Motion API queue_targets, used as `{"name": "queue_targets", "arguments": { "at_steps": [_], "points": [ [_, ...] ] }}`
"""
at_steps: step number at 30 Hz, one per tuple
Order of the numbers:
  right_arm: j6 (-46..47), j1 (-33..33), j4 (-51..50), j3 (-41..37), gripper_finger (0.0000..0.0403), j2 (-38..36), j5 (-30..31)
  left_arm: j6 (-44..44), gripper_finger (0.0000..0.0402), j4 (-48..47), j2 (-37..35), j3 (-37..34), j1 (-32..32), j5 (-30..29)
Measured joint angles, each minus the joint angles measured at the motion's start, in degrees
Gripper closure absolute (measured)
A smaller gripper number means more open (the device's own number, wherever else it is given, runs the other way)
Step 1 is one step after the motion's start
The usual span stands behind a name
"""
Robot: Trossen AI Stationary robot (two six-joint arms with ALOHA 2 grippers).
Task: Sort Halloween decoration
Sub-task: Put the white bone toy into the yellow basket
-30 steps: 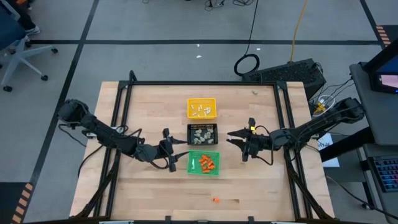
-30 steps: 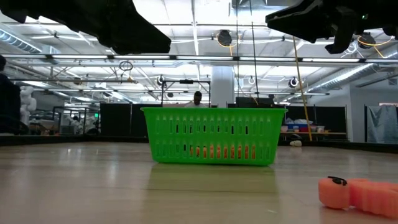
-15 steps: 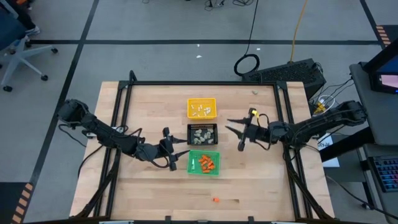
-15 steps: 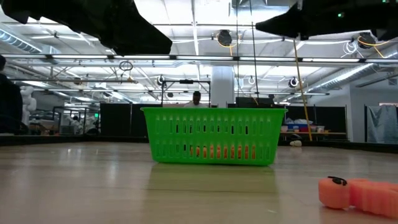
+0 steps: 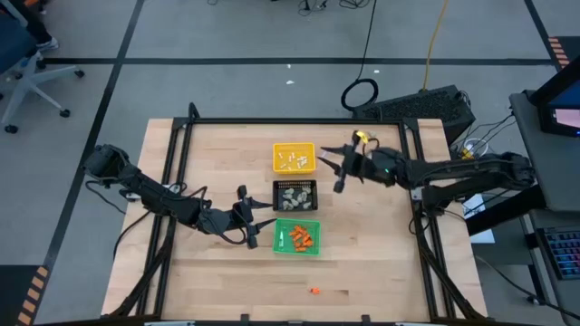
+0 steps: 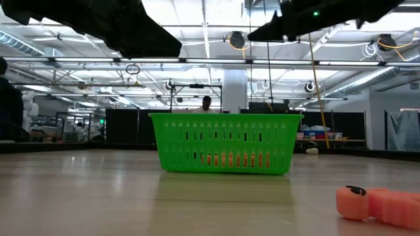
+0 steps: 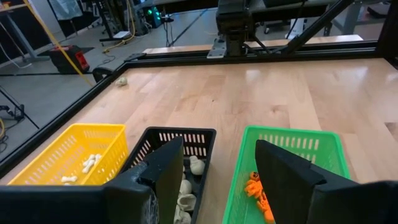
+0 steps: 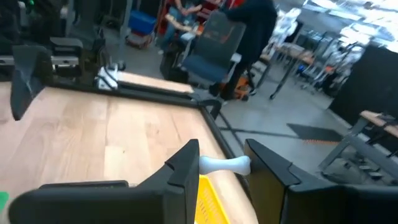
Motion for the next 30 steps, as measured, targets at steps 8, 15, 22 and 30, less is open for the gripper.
{"name": "queue_targets", "arguments": {
  "at_steps": [8, 15, 22, 30],
  "points": [
    [1.88, -8.03, -8.77, 9.98, 0.0309, 8.24, -9.78, -0.02, 0.0201, -0.02, 0.00, 0.00, 0.00, 0.02],
    [3.79, -12.70, -16.44, 18.77, 0.0309, 19.07, -16.42, -1.24, 0.0201, -0.30, 0.00, 0.00, 0.00, 0.02],
    [3.29, -15.85, -28.52, 28.77, 0.0309, 30.48, -20.01, -1.32, 0.0201, -0.65, 0.00, 0.02, -0.04, 0.04],
    [2.94, -17.67, -38.91, 36.87, 0.0309, 39.71, -22.25, -2.76, 0.0201, -2.41, 0.00, 0.02, -0.04, 0.07]
  ]
}}
